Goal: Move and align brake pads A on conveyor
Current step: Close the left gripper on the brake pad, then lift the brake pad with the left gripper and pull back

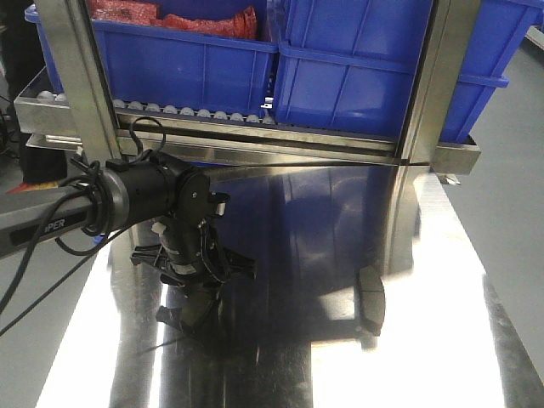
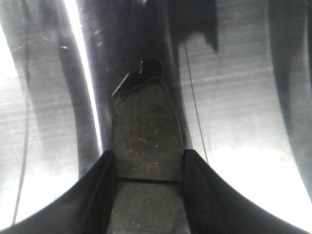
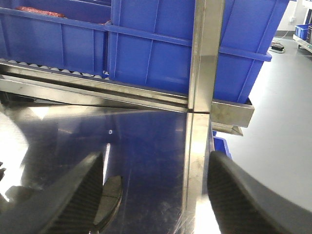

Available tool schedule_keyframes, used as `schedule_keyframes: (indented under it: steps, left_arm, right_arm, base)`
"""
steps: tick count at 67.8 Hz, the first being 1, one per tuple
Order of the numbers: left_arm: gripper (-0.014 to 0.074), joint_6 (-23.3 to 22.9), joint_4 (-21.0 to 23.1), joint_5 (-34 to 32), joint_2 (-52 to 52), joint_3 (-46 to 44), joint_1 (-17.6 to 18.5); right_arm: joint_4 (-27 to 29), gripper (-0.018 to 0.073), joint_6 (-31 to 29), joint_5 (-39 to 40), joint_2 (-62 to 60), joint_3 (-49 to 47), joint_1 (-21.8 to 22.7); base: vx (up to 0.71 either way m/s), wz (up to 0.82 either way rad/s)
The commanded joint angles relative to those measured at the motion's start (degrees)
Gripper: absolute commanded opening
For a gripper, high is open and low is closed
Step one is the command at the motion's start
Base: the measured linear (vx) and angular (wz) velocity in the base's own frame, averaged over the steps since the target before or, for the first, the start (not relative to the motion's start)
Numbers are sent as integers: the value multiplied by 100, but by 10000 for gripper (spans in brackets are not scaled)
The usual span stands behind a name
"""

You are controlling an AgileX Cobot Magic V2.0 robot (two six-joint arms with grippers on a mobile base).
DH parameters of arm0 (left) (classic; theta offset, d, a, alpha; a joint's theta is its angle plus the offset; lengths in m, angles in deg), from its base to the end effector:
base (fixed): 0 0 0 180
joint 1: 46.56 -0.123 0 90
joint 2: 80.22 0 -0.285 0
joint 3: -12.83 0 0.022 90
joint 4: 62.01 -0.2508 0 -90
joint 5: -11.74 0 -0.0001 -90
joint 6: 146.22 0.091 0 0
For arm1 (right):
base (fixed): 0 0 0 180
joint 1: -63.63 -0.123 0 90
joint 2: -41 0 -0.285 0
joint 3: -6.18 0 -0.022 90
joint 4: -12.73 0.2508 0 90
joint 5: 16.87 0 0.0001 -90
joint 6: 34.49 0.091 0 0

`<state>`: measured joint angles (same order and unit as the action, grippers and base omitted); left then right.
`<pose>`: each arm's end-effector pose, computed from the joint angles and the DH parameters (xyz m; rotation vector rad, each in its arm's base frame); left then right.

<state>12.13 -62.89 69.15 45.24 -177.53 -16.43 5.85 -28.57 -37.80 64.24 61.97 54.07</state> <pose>0.3583 -0.2066 0.1784 0.2343 3.0083 -0.0679 0.0694 0.0077 0.2892 -0.1216 1.7385 0.0785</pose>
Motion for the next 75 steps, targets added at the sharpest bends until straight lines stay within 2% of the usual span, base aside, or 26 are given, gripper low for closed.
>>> schedule_keyframes:
  steps: [1,12,39,55,63,68,75]
  left_arm:
    - [-8,56,-86,31,-640,-165,83]
    - [-8,194,-242,147,-1148,-165,172]
    - [-7,265,-804,928,-2606,-165,175]
    - [-7,259,-818,1014,-3854,-128,188]
    - [-7,114,-1019,878,-4536,325,188]
    - [-7,-37,-1215,747,-5003,897,188]
    - [-7,-37,-1272,449,-5654,1706,188]
  right_arm:
    - [-56,453,12,429,59,-152,23]
    - [-56,453,12,429,59,-152,23]
    - [-56,453,12,429,59,-152,23]
    - [-56,453,12,429,59,-152,23]
    - [-56,453,12,429,59,-152,23]
    - [-56,453,12,429,59,-152,23]
    - [-56,453,12,429,59,-152,23]
  base:
    - [0,0]
    - [0,0]
    - [0,0]
    - [0,0]
    - [0,0]
    - [0,0]
    - [0,0]
